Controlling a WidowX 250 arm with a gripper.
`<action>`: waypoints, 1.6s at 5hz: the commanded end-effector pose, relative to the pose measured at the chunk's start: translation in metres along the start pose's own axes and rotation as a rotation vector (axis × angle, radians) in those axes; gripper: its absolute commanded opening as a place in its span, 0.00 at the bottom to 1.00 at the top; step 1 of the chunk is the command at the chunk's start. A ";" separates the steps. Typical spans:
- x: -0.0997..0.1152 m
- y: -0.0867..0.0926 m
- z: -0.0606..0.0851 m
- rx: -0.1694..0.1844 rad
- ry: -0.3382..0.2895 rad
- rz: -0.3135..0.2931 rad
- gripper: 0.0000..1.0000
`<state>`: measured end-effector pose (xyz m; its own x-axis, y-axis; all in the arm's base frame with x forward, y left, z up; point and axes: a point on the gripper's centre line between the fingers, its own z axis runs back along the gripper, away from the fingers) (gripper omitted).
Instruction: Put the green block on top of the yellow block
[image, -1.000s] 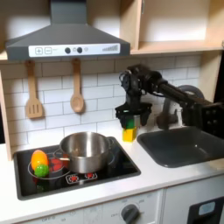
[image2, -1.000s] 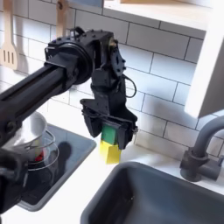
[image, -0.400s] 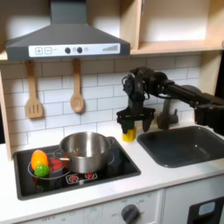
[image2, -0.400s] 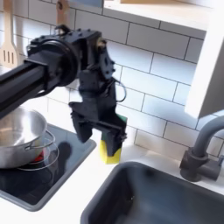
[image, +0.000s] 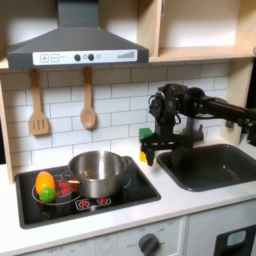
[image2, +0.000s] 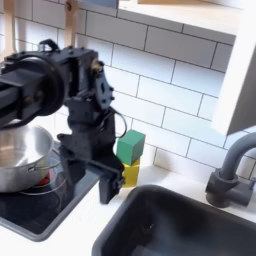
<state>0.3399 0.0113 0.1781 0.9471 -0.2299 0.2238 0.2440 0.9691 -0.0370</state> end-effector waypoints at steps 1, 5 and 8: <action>-0.036 -0.012 0.009 0.005 0.015 -0.017 1.00; -0.066 0.006 0.027 0.073 0.028 0.084 1.00; -0.075 0.011 0.026 0.158 0.098 0.116 1.00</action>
<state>0.2658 0.0406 0.1865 0.9848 -0.1148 0.1301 0.1024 0.9899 0.0980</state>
